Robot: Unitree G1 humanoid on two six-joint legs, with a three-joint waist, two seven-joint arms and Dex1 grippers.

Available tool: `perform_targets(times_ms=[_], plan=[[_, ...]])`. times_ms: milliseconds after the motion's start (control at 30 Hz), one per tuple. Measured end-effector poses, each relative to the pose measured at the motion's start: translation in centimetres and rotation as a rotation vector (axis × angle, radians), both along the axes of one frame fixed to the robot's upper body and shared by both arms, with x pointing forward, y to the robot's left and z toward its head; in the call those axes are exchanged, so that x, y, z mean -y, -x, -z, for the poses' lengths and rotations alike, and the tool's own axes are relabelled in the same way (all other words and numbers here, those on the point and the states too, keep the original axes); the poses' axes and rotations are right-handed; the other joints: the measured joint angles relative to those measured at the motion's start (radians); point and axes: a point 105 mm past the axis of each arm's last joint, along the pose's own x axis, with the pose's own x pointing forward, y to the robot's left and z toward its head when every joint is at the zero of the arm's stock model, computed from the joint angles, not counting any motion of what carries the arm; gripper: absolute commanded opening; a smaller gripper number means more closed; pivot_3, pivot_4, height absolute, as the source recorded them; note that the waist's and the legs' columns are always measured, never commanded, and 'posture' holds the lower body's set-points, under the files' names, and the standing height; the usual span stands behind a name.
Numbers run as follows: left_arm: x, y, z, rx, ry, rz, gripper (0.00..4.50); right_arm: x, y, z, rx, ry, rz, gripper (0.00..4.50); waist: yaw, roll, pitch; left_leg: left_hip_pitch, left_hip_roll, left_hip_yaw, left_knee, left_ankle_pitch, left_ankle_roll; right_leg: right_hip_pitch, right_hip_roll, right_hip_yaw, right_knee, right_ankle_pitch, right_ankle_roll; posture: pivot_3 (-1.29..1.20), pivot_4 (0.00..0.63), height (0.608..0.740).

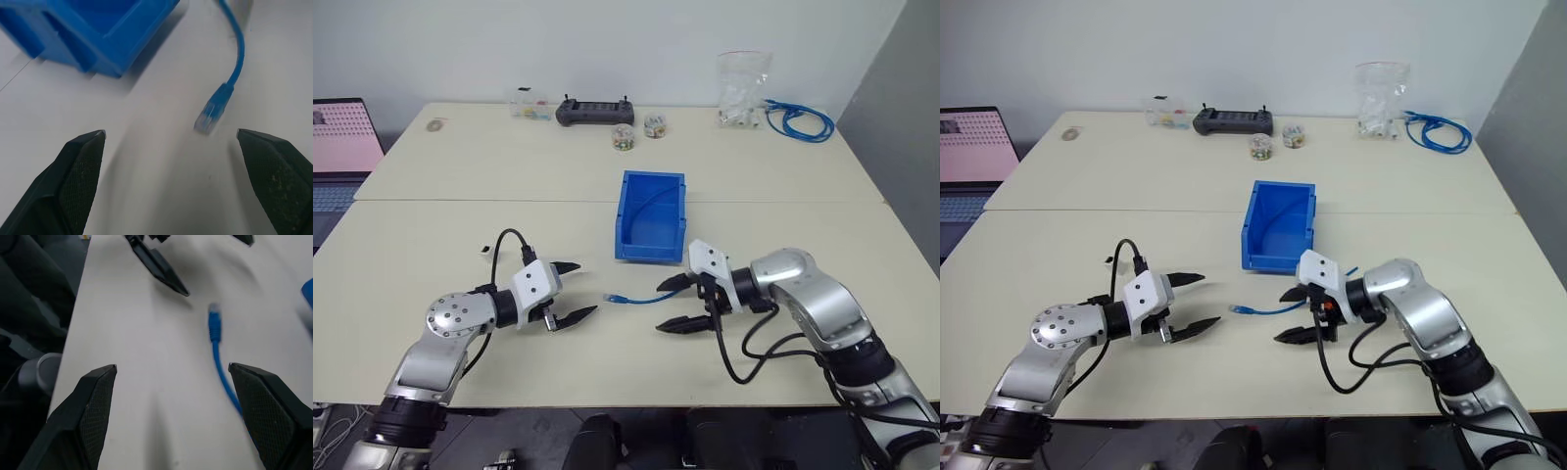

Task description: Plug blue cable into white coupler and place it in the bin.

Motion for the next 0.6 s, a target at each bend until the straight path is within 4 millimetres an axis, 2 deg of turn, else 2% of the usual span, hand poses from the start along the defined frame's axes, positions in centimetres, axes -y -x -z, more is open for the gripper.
perform_targets(times_ms=[200,400,600], plan=[[0.6,-0.3,1.7,-0.070,-0.049,0.098,4.50,1.3,1.3,1.1,-0.050,-0.033,0.124,3.90,-0.008,0.000,0.000,0.000,0.000,0.000,0.001,0.000,0.000,0.000,0.001,0.000,0.001,0.000,0.000,0.00,0.150,0.740],[1.1,-1.2,1.6,-0.060,-0.073,0.141,4.50,1.5,1.0,0.7,-0.042,-0.056,0.187,3.90,-0.007,0.000,0.000,0.001,0.000,0.000,0.001,0.000,0.000,0.001,0.001,0.000,0.001,0.000,0.000,0.00,0.150,0.740],[1.6,-1.2,1.9,-0.097,-0.072,0.186,3.32,1.4,1.1,0.3,-0.064,-0.086,0.201,3.96,-0.007,0.000,0.000,0.000,0.000,0.000,0.001,0.000,0.000,0.001,0.001,0.000,0.001,0.001,0.001,0.00,0.150,0.740]])
